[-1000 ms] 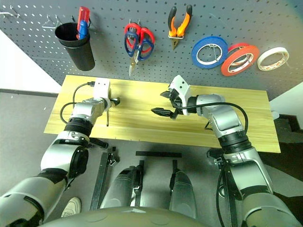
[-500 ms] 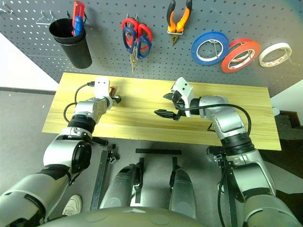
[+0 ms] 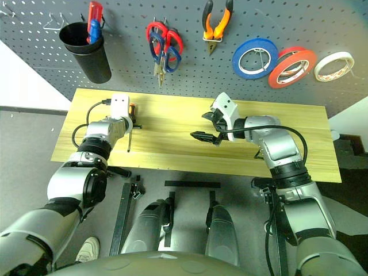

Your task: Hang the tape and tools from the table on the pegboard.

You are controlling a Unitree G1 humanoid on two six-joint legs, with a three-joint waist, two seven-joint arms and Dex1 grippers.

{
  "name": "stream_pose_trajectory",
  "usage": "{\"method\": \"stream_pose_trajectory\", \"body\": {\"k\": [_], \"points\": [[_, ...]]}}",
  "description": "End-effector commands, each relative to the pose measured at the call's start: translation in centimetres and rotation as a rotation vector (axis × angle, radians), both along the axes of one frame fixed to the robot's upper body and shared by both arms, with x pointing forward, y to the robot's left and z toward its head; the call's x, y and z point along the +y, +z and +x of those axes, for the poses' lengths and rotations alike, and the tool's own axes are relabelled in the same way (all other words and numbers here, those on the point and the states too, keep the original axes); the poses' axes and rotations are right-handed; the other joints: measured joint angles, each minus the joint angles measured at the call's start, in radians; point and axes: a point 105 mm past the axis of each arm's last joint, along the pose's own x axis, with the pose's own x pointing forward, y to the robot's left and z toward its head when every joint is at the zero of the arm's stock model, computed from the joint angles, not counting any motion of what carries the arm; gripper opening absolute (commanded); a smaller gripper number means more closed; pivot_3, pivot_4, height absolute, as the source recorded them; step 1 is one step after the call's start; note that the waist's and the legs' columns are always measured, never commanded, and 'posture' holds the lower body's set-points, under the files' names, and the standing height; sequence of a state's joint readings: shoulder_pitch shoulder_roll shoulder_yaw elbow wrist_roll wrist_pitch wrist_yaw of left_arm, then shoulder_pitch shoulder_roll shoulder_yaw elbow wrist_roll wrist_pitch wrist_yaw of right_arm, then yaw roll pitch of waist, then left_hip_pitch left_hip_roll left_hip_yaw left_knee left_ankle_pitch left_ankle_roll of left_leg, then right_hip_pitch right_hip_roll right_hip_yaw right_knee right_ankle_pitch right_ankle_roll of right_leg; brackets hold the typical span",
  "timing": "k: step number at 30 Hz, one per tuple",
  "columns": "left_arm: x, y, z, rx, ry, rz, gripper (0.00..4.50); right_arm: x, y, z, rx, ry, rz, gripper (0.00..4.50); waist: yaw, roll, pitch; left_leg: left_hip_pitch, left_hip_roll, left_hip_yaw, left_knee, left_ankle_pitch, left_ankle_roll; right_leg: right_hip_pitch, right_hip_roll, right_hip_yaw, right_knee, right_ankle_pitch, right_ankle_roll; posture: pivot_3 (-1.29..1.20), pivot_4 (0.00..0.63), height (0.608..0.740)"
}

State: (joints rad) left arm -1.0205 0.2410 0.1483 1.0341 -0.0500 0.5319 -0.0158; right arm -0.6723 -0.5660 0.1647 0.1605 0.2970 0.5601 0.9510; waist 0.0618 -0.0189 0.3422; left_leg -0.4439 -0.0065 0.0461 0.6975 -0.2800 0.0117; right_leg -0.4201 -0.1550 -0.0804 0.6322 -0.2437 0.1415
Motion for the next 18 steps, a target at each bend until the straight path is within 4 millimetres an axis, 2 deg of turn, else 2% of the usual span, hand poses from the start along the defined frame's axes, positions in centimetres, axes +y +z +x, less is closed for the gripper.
{"method": "stream_pose_trajectory", "body": {"k": [1,4,5,7,10,13,18], "points": [[0.1,0.0,-0.3,0.02,-0.05,0.036,0.62,-1.0,1.9,-0.3,-0.055,0.004,0.007,4.5,0.0,0.0,0.0,0.0,0.0,0.0,0.0,0.0,0.0,0.0,0.0,0.0,0.0,0.0,0.0,0.13,0.304,0.728],[-1.0,0.8,-0.5,-0.035,-0.172,0.056,0.62,-1.5,2.9,-0.8,-0.072,0.022,0.015,4.5,0.0,0.0,-0.001,-0.001,0.0,0.001,0.0,0.0,0.0,0.0,0.0,0.0,-0.001,0.0,0.0,0.13,0.279,0.728],[-1.9,1.7,-0.8,-0.1,-0.237,0.019,0.62,-1.7,3.7,-1.3,-0.084,0.031,0.03,4.5,0.0,0.0,-0.001,-0.001,0.0,0.001,0.0,0.0,0.0,0.0,0.0,0.0,-0.001,0.0,0.0,0.13,0.245,0.728],[-2.7,2.7,-1.4,-0.172,-0.306,-0.029,0.62,-1.9,4.4,-1.8,-0.095,0.042,0.048,4.5,0.001,0.0,-0.002,-0.002,0.0,0.001,-0.001,0.0,-0.001,-0.001,0.0,0.0,-0.002,0.0,0.0,0.13,0.236,0.728],[-3.7,4.5,-3.2,-0.277,-0.425,-0.053,0.62,-2.7,6.7,-3.2,-0.133,0.054,0.109,4.5,0.003,0.0,-0.005,-0.003,0.0,0.0,-0.001,0.001,-0.002,-0.001,0.0,-0.002,-0.002,0.0,0.0,0.13,0.193,0.728],[-3.9,5.9,-4.3,-0.354,-0.462,-0.053,0.62,-3.1,8.0,-3.9,-0.151,0.05,0.157,4.5,0.005,0.0,-0.017,-0.004,0.0,0.0,-0.001,0.001,-0.002,-0.001,0.0,-0.002,-0.002,0.0,0.0,0.13,0.163,0.728],[-3.7,10.1,-6.7,-0.635,-0.512,-0.059,0.62,-3.7,10.4,-6.0,-0.19,0.086,0.246,4.5,0.006,0.0,-0.053,-0.004,0.0,0.0,-0.001,0.001,-0.002,-0.001,0.0,-0.002,-0.003,0.0,0.0,0.14,0.142,0.728]]}}
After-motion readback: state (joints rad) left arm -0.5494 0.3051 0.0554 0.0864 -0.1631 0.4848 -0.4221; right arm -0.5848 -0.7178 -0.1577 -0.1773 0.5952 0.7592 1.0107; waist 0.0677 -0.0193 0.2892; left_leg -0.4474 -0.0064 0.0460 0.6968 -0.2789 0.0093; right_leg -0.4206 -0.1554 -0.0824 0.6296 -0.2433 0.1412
